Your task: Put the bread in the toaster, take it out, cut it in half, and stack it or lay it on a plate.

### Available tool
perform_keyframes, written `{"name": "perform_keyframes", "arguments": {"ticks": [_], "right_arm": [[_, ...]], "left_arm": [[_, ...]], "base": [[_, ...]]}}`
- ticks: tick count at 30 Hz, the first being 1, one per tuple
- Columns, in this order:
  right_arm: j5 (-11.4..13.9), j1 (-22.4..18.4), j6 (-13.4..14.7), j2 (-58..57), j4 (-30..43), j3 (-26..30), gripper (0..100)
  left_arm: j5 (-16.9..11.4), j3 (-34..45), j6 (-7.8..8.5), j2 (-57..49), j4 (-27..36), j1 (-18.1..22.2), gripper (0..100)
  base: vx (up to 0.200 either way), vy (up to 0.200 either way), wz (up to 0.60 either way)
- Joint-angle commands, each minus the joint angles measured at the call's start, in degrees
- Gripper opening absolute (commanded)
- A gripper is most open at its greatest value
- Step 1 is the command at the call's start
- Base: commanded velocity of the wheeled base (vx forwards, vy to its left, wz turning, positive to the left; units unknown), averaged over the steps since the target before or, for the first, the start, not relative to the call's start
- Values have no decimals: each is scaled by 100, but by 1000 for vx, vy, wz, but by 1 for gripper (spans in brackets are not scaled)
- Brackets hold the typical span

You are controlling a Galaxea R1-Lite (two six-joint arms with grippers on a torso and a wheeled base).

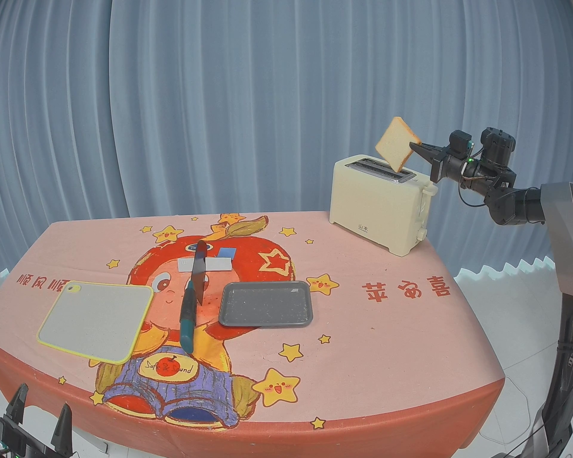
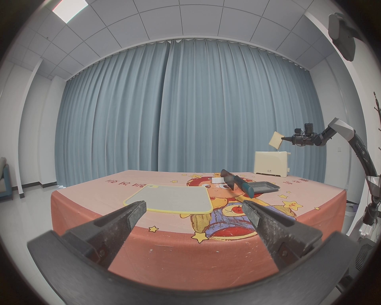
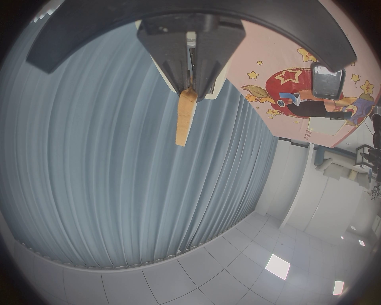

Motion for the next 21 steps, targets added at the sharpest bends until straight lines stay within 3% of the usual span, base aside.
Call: {"name": "perform_keyframes", "arguments": {"ticks": [1,21], "right_arm": [[0,27,-2,171,-75,-10,0],[-8,27,-10,382,-31,-72,0]], "left_arm": [[2,101,-4,-93,-4,4,100],[2,101,-4,-93,-4,4,100]], "base": [[0,0,0],[0,0,0]]}}
